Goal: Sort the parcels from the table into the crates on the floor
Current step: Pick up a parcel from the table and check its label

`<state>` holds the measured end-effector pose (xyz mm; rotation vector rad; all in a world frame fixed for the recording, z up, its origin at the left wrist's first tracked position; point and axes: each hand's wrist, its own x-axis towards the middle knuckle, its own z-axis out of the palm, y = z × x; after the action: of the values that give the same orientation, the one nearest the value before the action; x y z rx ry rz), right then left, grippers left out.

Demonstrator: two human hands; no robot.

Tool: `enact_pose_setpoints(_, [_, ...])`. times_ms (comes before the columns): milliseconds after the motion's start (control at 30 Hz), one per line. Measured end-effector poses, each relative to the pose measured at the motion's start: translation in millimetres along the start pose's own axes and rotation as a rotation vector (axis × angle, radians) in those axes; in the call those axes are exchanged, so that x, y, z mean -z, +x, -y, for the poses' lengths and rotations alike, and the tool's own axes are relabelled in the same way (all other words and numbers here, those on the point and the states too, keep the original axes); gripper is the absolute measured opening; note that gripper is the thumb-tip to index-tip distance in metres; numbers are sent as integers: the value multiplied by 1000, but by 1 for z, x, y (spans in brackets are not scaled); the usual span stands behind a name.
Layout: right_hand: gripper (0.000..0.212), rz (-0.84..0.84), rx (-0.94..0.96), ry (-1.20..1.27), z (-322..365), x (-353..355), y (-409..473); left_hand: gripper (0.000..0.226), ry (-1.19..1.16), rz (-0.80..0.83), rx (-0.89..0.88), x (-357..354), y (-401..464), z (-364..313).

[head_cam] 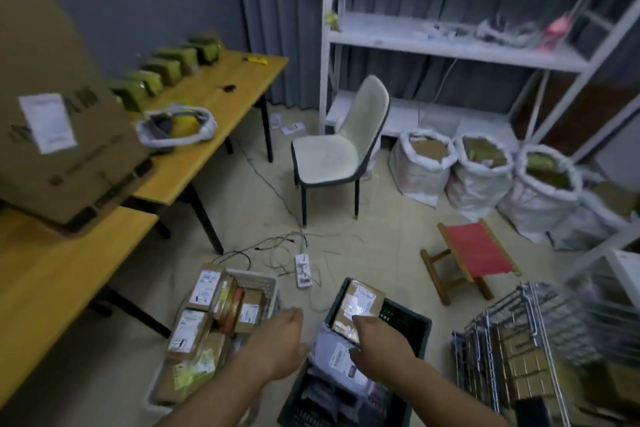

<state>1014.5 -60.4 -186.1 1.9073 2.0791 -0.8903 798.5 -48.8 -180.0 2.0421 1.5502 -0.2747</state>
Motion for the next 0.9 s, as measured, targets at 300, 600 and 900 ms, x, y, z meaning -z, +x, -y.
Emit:
enact_pose_setpoints(300, [47,-188,154,-232,156,78,-93,64,84,-225,62,112,-147,46])
enact_pose_setpoints(600, [55,-242,381,-379,377,50,-154,80,38,-334,234,143,-334,179])
enact_pose_setpoints(900, [66,-143,698,-522,580,-8,-181,82,-55,-424,507,135,-493,314])
